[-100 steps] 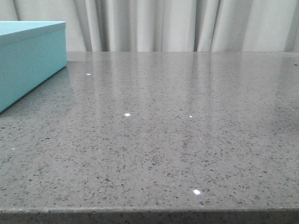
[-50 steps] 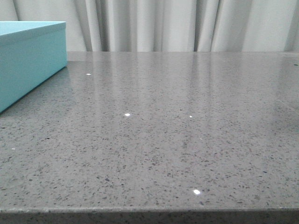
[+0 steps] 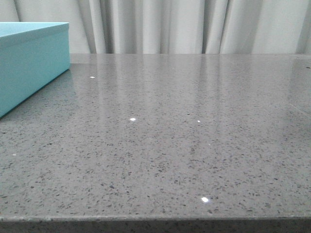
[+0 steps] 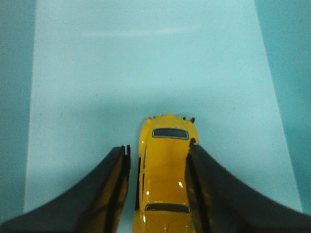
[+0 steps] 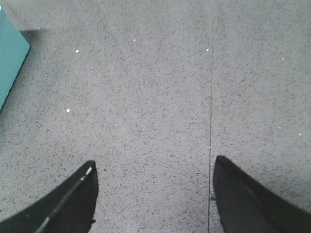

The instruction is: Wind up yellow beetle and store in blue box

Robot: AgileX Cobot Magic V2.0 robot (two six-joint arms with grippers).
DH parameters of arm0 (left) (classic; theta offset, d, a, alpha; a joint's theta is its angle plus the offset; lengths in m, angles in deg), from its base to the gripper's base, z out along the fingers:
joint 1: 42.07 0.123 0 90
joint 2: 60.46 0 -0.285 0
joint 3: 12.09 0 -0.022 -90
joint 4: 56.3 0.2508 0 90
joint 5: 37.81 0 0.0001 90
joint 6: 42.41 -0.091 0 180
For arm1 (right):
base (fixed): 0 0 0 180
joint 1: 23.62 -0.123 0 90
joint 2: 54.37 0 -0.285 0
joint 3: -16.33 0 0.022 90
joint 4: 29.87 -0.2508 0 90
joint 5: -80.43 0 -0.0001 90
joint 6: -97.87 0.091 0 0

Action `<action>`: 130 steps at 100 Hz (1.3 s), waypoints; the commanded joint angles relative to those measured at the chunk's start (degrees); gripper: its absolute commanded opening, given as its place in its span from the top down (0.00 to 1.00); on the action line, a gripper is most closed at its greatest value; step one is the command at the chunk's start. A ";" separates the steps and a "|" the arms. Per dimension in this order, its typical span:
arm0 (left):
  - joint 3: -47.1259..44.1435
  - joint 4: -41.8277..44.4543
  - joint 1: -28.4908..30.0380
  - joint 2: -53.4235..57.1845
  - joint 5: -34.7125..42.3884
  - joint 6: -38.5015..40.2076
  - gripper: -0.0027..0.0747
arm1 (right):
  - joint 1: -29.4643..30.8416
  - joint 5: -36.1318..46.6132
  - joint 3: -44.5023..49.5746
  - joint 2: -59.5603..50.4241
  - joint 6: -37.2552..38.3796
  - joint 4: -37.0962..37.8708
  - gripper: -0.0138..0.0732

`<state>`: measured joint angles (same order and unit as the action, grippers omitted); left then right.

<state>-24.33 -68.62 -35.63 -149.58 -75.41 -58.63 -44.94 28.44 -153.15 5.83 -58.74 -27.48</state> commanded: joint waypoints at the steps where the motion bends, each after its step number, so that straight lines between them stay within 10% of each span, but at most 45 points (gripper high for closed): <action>1: -0.06 -1.47 0.06 5.75 4.98 0.54 0.76 | -0.08 4.78 0.22 -3.41 -0.72 2.79 0.26; 25: -9.10 -1.50 0.06 19.24 7.67 0.54 0.99 | -0.08 5.72 6.63 -11.57 -0.72 5.66 0.47; 57: -19.37 -1.50 0.06 38.36 10.22 0.54 0.99 | -0.08 9.59 15.85 -19.97 -0.72 8.24 0.91; 130: -43.84 -7.68 0.06 63.76 19.14 0.54 0.99 | -0.03 32.52 40.50 -40.73 -0.72 13.52 0.92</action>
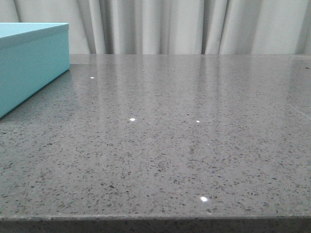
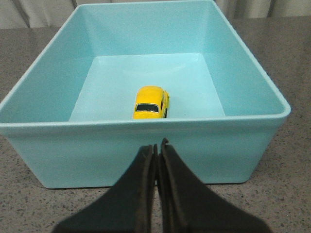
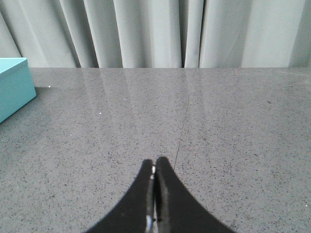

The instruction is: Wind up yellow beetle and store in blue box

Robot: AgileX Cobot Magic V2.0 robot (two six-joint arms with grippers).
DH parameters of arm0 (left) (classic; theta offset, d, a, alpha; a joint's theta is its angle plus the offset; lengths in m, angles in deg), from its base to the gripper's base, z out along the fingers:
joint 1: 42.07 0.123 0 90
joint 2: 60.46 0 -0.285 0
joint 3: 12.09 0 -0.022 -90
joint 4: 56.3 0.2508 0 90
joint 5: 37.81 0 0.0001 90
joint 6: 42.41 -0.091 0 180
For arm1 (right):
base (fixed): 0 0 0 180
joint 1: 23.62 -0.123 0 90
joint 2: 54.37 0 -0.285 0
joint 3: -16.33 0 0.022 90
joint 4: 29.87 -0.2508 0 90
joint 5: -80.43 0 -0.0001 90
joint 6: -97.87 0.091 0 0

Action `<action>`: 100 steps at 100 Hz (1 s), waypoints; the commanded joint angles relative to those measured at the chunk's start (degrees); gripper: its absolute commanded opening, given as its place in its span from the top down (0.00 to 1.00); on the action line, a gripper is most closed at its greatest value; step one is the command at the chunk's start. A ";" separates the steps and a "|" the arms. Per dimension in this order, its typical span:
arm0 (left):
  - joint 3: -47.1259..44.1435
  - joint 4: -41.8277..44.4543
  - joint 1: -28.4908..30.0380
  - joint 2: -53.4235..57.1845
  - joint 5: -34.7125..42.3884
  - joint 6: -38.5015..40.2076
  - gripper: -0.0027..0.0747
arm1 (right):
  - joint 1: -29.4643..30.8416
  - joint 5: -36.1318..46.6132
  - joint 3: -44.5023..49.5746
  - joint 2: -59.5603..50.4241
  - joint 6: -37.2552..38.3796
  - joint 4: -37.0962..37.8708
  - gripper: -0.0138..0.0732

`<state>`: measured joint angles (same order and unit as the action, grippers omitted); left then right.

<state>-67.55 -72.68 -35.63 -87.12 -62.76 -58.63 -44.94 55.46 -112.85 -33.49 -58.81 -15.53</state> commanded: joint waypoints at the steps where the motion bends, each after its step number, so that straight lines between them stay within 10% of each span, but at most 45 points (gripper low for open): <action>1: -0.81 -3.62 0.06 1.62 6.62 0.54 0.99 | -0.03 5.50 0.33 -1.57 -0.64 1.57 0.92; 100: -3.84 -3.62 0.06 3.79 6.31 0.36 0.99 | -0.03 5.12 1.80 -3.86 -0.64 1.57 0.92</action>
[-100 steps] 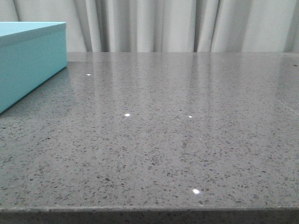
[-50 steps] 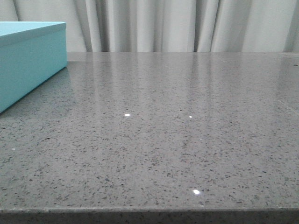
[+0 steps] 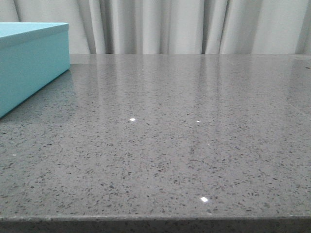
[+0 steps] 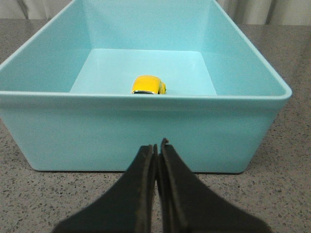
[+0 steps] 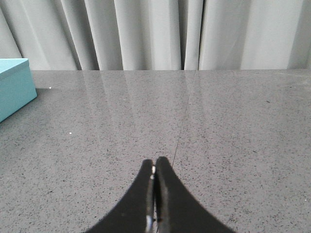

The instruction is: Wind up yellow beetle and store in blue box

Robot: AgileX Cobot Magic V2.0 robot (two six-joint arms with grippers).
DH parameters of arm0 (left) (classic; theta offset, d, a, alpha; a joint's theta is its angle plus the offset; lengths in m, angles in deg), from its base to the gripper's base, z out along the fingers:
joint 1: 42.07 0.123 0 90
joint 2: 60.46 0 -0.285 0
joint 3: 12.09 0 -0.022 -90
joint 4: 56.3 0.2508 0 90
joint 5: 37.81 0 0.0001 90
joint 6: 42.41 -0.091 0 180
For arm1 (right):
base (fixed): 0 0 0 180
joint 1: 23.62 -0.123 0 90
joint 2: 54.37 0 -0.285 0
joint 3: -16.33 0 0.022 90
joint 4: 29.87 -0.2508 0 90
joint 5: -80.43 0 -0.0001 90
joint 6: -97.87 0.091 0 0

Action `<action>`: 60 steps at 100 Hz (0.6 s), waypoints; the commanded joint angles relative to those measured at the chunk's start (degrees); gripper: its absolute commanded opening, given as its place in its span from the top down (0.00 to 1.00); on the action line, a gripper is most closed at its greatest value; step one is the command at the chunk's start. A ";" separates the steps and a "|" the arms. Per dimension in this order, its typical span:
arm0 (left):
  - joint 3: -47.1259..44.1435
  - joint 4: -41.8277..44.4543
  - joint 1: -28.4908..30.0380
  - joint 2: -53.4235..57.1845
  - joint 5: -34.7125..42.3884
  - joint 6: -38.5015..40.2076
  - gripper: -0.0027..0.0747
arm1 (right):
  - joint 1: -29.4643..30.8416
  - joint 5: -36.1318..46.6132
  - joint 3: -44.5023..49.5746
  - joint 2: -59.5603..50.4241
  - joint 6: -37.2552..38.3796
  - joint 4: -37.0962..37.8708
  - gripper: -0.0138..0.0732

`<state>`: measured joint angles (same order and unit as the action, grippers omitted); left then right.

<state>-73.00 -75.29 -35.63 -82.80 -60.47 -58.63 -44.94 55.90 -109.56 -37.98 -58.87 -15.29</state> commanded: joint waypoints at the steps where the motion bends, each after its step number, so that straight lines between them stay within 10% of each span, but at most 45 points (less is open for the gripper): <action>1: 1.61 -1.01 0.06 -0.53 4.02 0.36 0.99 | -0.03 4.68 -1.49 0.63 -0.58 1.32 0.92; 60: -8.63 15.36 -4.20 6.05 23.70 13.61 0.99 | -0.03 4.68 -1.49 0.63 -0.58 1.32 0.92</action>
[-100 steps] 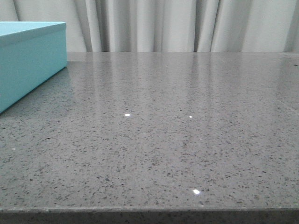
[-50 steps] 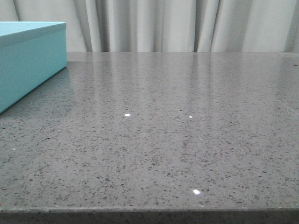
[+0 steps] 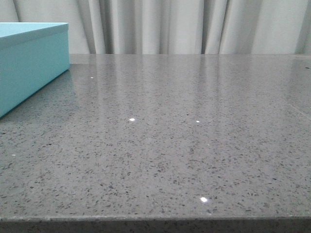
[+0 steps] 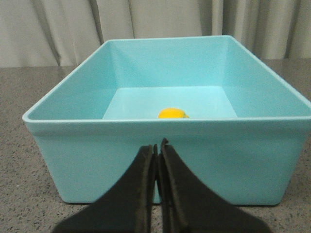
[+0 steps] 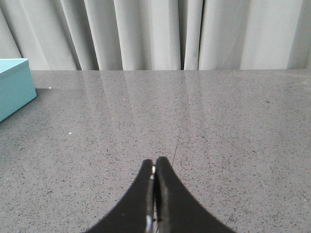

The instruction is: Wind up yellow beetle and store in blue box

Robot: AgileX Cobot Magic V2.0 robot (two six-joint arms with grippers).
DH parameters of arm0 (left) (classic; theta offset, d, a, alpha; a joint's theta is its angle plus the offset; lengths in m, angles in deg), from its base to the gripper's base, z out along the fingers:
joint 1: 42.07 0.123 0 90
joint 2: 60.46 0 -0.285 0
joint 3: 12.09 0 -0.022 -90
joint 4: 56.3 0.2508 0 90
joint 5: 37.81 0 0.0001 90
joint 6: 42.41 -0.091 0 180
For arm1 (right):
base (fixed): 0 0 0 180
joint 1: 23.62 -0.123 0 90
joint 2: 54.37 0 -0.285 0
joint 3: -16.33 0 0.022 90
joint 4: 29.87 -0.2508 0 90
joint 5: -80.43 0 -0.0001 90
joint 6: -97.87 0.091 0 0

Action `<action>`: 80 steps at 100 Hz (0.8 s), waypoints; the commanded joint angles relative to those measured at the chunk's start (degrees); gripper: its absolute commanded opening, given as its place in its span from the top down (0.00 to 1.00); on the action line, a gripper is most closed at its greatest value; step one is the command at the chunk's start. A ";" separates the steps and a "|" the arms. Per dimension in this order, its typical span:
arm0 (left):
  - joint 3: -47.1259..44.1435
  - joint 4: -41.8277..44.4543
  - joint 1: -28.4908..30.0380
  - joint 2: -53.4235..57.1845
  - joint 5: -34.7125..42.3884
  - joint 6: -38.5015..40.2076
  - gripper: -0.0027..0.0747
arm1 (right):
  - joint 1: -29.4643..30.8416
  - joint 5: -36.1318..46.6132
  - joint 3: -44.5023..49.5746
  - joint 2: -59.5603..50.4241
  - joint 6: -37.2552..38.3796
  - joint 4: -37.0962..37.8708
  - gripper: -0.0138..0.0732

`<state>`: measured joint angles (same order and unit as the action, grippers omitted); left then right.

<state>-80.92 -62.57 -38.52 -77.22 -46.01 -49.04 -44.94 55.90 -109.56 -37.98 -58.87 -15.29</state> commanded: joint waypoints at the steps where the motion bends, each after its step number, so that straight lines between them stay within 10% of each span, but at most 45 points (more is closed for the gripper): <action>1: -1.26 2.63 -1.32 0.59 9.53 4.03 0.99 | -0.03 4.68 -1.49 0.63 -0.58 1.32 0.92; 80: -10.58 1.59 -1.85 11.04 11.85 4.43 0.99 | -0.03 4.68 -1.49 0.69 -0.58 1.32 0.92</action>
<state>-89.12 -60.49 -39.98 -67.97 -38.63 -45.15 -44.94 56.05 -109.56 -37.98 -58.87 -15.29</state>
